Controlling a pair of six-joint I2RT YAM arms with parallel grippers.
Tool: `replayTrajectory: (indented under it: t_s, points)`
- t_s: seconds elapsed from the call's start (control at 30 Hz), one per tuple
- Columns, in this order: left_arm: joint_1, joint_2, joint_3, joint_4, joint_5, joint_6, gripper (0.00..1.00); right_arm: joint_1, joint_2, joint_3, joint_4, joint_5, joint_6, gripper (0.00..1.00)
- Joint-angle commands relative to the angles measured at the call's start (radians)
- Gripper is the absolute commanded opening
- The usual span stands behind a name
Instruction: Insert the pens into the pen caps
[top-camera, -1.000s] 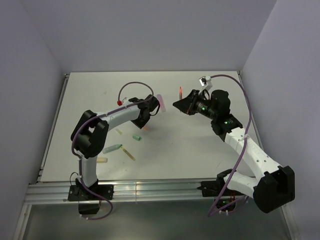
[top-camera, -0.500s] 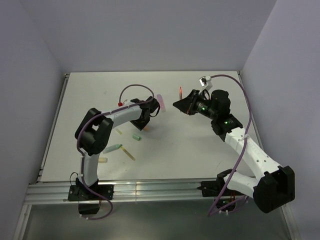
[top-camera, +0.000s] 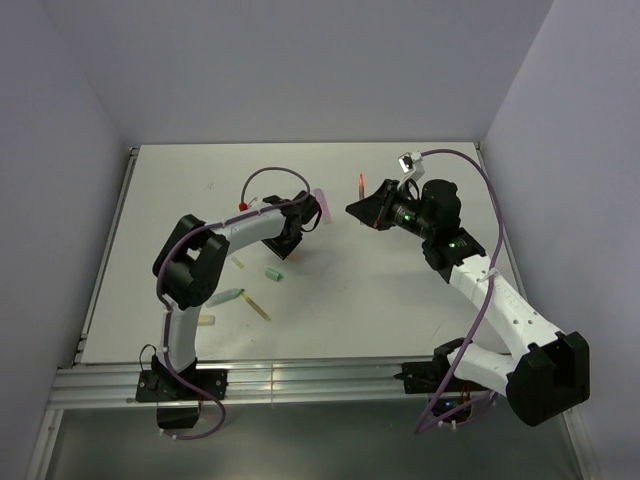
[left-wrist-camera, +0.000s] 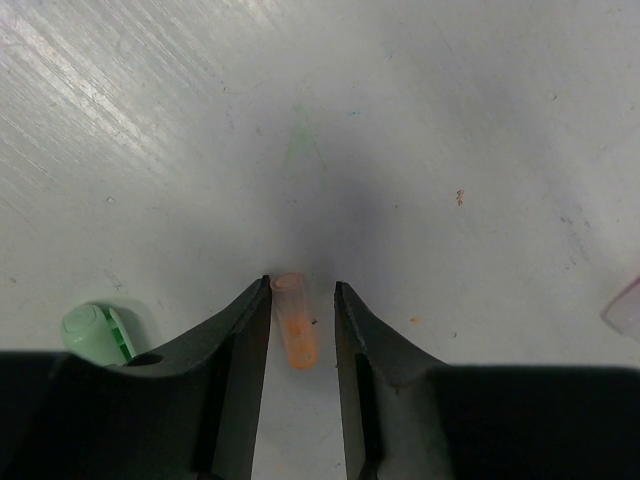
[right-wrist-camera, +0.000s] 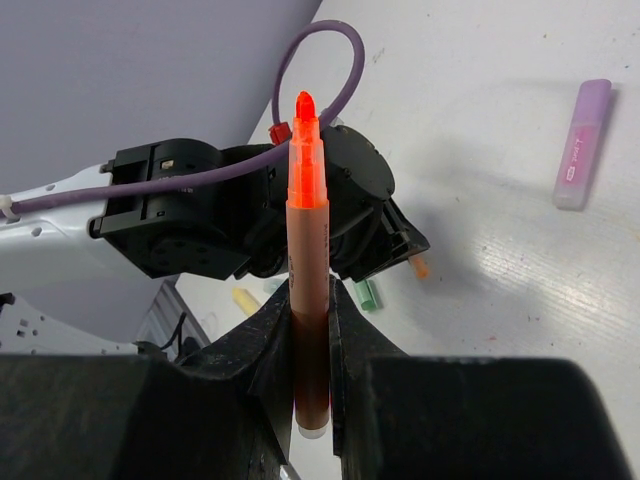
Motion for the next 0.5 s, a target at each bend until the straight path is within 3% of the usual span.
replayTrajectory:
  t_s: [0.0, 0.17, 0.4, 0.43, 0.47]
  points:
    - [-0.002, 0.004, 0.003, 0.006, 0.027, 0.008, 0.37, -0.008, -0.017, -0.001, 0.031, -0.021, -0.003, 0.00]
    - [-0.002, 0.014, 0.008, 0.004, 0.043, 0.017, 0.33, -0.008, -0.017, -0.001, 0.031, -0.029, -0.001, 0.00]
    - [-0.002, 0.048, 0.009, 0.014, 0.076, 0.040, 0.08, -0.008, -0.014, 0.001, 0.036, -0.039, -0.001, 0.00]
    - [-0.003, 0.047, 0.003, 0.016, 0.079, 0.045, 0.01, -0.008, -0.014, 0.001, 0.036, -0.038, -0.001, 0.00]
    - [-0.002, 0.039, 0.001, 0.022, 0.082, 0.052, 0.00, -0.008, -0.012, 0.002, 0.034, -0.042, -0.004, 0.00]
